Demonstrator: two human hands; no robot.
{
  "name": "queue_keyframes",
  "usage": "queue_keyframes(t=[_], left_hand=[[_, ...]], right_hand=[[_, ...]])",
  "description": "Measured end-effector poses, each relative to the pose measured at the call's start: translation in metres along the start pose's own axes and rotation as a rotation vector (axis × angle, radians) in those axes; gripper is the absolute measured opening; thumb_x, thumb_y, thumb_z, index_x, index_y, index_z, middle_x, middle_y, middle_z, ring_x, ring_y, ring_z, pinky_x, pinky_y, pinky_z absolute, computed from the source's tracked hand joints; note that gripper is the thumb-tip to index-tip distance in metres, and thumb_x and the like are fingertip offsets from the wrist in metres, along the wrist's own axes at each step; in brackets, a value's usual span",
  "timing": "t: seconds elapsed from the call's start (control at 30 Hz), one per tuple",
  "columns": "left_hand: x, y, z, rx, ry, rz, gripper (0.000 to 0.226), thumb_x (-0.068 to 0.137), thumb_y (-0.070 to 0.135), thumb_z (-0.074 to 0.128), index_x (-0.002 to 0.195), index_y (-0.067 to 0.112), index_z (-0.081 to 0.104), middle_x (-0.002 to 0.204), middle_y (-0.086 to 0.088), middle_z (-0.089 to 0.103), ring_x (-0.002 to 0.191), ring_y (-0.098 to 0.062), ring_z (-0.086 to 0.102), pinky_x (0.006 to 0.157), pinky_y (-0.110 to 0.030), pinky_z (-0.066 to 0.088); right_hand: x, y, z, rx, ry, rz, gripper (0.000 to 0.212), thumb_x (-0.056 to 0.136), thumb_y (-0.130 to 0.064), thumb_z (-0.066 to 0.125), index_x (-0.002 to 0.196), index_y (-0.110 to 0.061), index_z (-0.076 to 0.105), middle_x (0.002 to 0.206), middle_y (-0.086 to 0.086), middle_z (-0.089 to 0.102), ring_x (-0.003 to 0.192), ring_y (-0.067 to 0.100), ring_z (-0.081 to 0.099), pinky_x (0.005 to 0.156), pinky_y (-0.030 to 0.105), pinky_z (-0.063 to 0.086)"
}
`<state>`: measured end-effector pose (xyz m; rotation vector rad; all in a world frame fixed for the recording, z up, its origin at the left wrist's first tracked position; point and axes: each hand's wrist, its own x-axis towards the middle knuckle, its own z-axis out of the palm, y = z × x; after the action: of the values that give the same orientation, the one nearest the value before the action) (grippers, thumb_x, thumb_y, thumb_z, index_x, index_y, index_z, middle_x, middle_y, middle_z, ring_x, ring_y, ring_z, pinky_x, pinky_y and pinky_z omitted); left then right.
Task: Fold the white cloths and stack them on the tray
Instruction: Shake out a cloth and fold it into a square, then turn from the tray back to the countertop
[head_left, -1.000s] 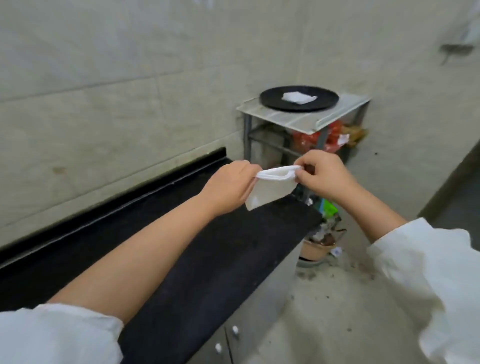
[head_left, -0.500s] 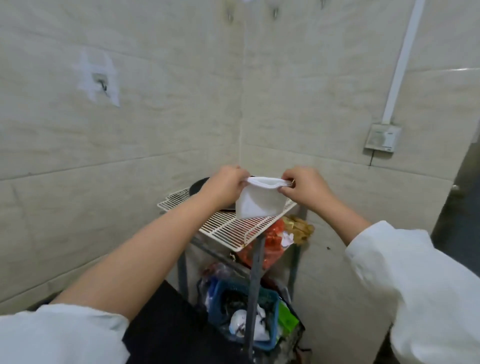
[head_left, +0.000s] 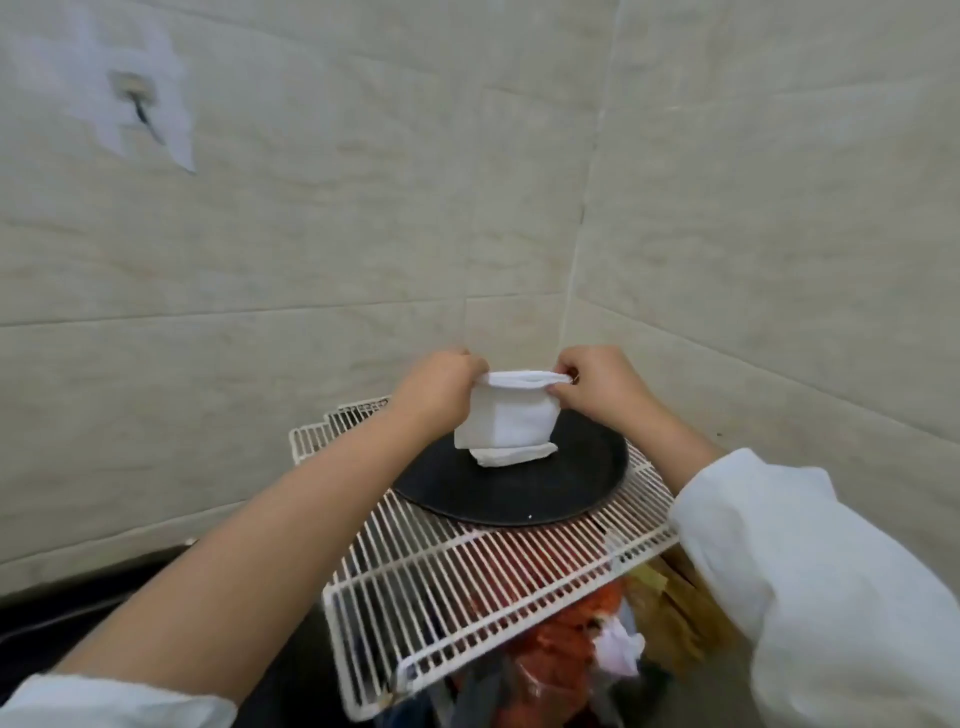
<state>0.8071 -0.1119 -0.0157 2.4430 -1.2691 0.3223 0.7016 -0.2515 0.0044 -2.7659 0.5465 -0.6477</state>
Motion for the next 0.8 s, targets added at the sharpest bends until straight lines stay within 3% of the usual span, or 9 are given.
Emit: queue_keyframes(t=[0.1,0.23,0.3,0.37,0.43,0.53,0.73,0.8], left_hand=[[0.03,0.003,0.022,0.007,0.058,-0.138,0.035,0.088,-0.006,0.041,0.117,0.002,0.058,0.12,-0.018,0.055,0.11,-0.035,0.054,0.092,-0.037,0.043],[0.058,0.014,0.043,0.01,0.152,-0.207,0.038,0.088,-0.01,0.041,0.122,0.0,0.054,0.134,-0.012,0.047,0.113,-0.032,0.053,0.092,-0.033,0.041],[0.063,0.015,0.056,0.047,0.095,-0.252,0.038,0.09,-0.007,0.041,0.125,0.002,0.052,0.14,-0.009,0.043,0.116,-0.031,0.053,0.094,-0.033,0.041],[0.06,0.013,0.075,0.104,-0.038,-0.288,0.039,0.09,-0.005,0.042,0.126,0.006,0.053,0.14,-0.008,0.044,0.118,-0.03,0.052,0.097,-0.034,0.042],[0.052,0.014,0.092,0.162,-0.168,-0.309,0.04,0.091,-0.002,0.043,0.128,0.01,0.054,0.137,-0.008,0.048,0.119,-0.027,0.052,0.1,-0.032,0.042],[0.04,0.021,0.101,0.199,-0.21,-0.341,0.037,0.094,0.006,0.043,0.129,0.013,0.054,0.137,-0.006,0.048,0.12,-0.025,0.052,0.1,-0.034,0.043],[0.026,0.032,0.101,0.286,-0.237,-0.41,0.034,0.096,0.014,0.041,0.128,0.014,0.054,0.131,-0.008,0.053,0.111,-0.028,0.057,0.095,-0.038,0.048],[0.024,0.032,0.105,0.295,-0.303,-0.437,0.033,0.096,0.014,0.042,0.125,0.012,0.056,0.127,-0.009,0.055,0.111,-0.028,0.057,0.096,-0.038,0.048]], right_hand=[[0.042,0.031,0.016,0.024,-0.069,-0.114,0.017,0.083,-0.003,0.052,0.086,0.008,0.065,0.092,0.026,0.067,0.08,0.029,0.057,0.063,0.026,0.032],[0.087,0.061,0.029,0.052,-0.087,-0.215,0.018,0.085,0.0,0.049,0.091,0.009,0.064,0.101,0.027,0.065,0.097,0.036,0.059,0.07,0.032,0.036],[0.099,0.075,0.044,0.054,-0.144,-0.252,0.018,0.086,-0.002,0.049,0.093,0.006,0.064,0.105,0.025,0.064,0.1,0.035,0.057,0.072,0.033,0.037],[0.101,0.088,0.064,-0.022,-0.305,-0.303,0.014,0.086,-0.003,0.049,0.081,-0.001,0.062,0.096,0.02,0.064,0.096,0.034,0.058,0.067,0.032,0.036],[0.096,0.1,0.084,-0.109,-0.463,-0.36,0.028,0.084,-0.002,0.048,0.058,-0.009,0.044,0.07,0.007,0.051,0.081,0.028,0.052,0.057,0.029,0.03],[0.088,0.109,0.096,-0.165,-0.509,-0.443,0.039,0.083,0.001,0.047,0.052,-0.014,0.029,0.065,0.002,0.034,0.075,0.022,0.042,0.055,0.027,0.028],[0.085,0.109,0.094,-0.192,-0.522,-0.521,0.009,0.084,-0.002,0.05,0.076,-0.004,0.053,0.084,0.009,0.046,0.075,0.022,0.045,0.064,0.031,0.035],[0.081,0.109,0.095,-0.261,-0.593,-0.518,0.012,0.087,-0.006,0.05,0.078,-0.003,0.058,0.081,0.007,0.048,0.072,0.02,0.048,0.062,0.028,0.037]])
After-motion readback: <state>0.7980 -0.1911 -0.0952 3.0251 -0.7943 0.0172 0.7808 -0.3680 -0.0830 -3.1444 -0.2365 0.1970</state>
